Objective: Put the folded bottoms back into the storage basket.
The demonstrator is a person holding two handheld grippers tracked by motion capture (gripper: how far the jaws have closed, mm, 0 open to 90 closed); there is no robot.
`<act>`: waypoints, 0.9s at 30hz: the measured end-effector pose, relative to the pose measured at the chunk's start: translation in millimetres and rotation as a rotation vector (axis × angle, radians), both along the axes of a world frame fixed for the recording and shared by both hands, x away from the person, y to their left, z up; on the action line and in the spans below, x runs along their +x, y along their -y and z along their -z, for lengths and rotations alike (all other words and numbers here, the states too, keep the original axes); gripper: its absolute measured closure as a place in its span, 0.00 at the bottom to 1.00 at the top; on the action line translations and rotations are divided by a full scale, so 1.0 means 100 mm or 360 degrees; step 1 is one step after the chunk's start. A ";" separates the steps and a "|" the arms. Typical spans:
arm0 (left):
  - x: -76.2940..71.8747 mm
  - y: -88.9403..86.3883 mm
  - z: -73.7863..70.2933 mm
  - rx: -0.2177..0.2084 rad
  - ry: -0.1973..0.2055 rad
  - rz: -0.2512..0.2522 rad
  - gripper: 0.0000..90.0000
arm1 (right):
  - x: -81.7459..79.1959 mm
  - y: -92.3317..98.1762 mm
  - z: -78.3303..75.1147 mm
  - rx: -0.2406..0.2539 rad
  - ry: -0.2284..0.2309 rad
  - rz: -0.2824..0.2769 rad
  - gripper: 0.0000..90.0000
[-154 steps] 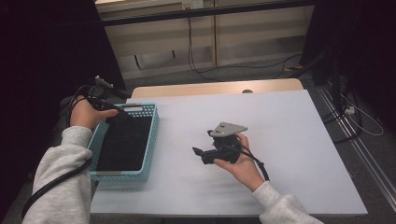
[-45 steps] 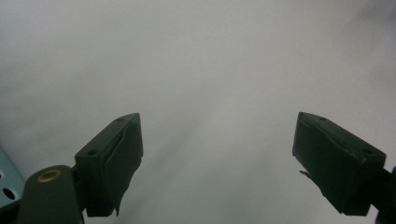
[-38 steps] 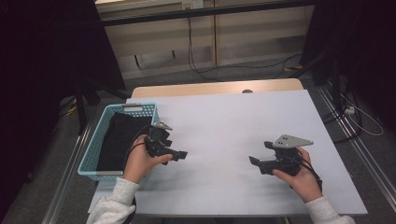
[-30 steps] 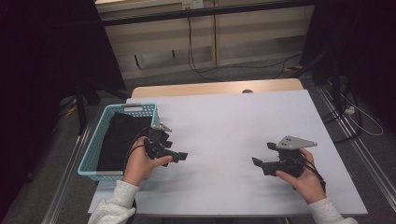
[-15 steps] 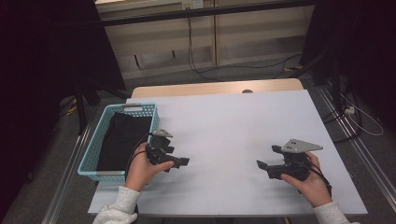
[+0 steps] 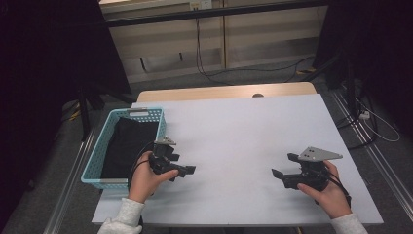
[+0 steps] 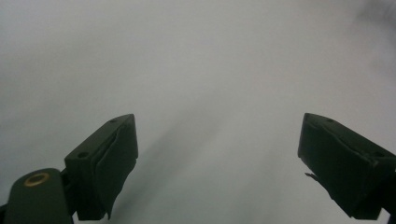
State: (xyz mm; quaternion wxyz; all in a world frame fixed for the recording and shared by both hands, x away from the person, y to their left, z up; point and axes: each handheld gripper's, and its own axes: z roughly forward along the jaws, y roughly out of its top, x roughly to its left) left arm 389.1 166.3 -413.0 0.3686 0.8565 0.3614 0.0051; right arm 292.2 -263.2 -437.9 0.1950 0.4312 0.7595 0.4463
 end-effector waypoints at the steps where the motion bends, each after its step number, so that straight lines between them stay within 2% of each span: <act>1: 0.00 0.00 0.00 -0.0001 -0.0001 0.0005 0.14 | 0.00 0.01 0.00 -0.0002 -0.0004 0.0001 0.18; 11: -0.03 -0.03 0.05 -0.0017 -0.0004 0.0028 0.13 | -0.05 0.03 0.00 0.0005 -0.0007 0.0000 0.18; 13: -0.05 -0.03 0.05 -0.0006 0.0006 0.0035 0.13 | -0.06 0.04 0.01 0.0000 -0.0005 -0.0002 0.18; 27: -0.09 -0.03 0.08 -0.0040 0.0046 0.0061 0.10 | -0.10 0.07 0.01 -0.0017 -0.0006 0.0000 0.18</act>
